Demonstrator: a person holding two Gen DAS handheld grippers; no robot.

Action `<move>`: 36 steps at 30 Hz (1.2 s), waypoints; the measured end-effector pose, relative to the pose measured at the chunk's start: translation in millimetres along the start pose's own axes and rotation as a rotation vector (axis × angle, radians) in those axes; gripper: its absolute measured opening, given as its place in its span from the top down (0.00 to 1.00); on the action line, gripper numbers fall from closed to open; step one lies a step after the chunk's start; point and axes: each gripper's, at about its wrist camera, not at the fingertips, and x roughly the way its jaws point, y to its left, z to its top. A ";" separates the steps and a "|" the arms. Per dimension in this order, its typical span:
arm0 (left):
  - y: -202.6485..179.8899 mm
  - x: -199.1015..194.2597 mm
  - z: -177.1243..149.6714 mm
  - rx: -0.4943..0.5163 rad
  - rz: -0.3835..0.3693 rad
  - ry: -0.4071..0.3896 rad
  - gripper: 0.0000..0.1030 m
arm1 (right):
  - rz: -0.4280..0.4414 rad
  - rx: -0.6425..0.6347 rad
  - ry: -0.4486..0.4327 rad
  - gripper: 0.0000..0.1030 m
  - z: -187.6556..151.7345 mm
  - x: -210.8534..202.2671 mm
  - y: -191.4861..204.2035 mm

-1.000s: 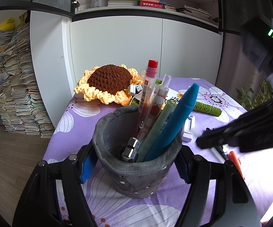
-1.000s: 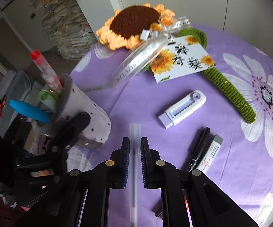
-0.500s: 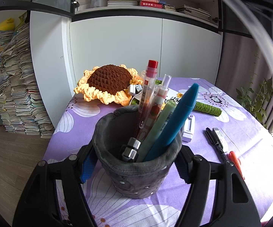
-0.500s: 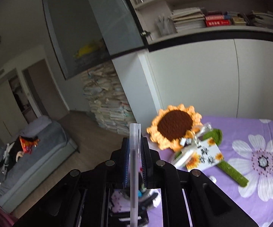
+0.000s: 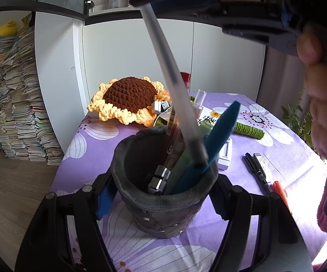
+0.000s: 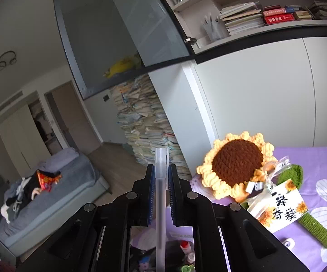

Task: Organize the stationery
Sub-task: 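Lift the clear pen into the gray cup and open the right tool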

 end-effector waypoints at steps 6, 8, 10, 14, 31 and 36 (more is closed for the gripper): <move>-1.3 0.3 -0.3 0.003 -0.001 0.000 0.32 | -0.051 -0.046 -0.003 0.90 -16.5 -17.0 -1.0; -0.2 0.9 -0.3 -0.005 -0.003 0.003 0.32 | -0.054 -0.052 -0.024 0.90 -17.7 -28.2 -1.3; -0.7 0.8 -0.6 -0.005 -0.003 0.004 0.32 | -0.072 -0.059 -0.037 0.90 -18.9 -35.9 -0.7; -0.5 0.9 -0.4 -0.006 0.000 0.003 0.32 | -0.085 -0.066 -0.061 0.90 -16.4 -36.4 1.5; -0.5 -2.0 -0.9 0.002 0.015 -0.001 0.33 | -0.102 -0.156 0.038 0.90 -46.4 -44.5 7.6; -2.2 -2.8 -0.8 0.011 0.027 -0.003 0.33 | -0.134 -0.164 0.103 0.90 -58.6 -51.2 8.0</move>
